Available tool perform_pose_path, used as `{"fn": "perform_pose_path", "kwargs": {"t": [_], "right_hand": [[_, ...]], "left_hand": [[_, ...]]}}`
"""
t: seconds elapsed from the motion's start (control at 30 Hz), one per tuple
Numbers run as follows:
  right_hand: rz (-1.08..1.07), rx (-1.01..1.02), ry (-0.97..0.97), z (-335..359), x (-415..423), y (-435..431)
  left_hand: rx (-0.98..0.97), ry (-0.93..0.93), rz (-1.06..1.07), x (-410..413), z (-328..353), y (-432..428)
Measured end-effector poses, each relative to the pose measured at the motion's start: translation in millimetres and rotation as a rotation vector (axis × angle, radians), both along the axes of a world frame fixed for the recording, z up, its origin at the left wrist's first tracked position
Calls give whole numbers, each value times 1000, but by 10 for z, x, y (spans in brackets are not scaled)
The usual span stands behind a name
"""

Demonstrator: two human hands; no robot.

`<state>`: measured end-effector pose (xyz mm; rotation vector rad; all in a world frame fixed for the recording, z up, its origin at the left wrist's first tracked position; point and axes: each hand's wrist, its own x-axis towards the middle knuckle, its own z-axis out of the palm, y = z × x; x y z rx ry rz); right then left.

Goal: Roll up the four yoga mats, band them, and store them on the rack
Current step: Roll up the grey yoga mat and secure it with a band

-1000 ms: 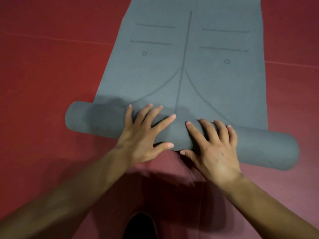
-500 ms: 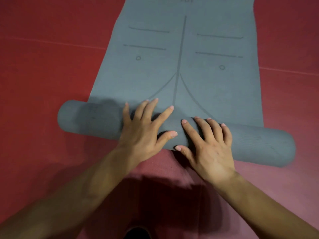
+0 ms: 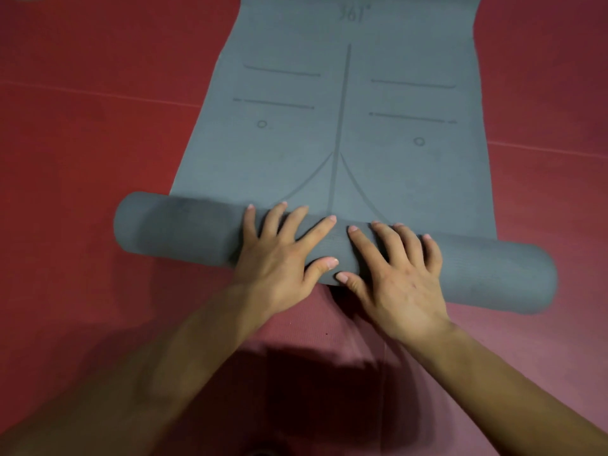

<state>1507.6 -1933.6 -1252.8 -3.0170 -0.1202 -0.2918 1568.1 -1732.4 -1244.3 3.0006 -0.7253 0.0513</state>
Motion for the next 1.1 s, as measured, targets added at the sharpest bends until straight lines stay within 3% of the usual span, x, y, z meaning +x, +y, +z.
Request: {"fn": "perform_pose_path", "kwargs": {"t": [0.17,0.4,0.63,0.83,1.1], "right_hand": [[15,-14,9,22,149,-45],[-27,9,-27,9,158,-8],[-30,-36,-4,-17,364,-89],[-55,-35,48,21,519,-108],[-67,-3,-44,-56,600,-81]], "left_hand": [[-77,-110,31,-187,-141,-32],[-15,-92,27,103,-132,-105],[-103,-139,63,261,-117,-145],[-30,-99,53,354,-162,-177],[-101,-137,55,589,-73,-229]]}}
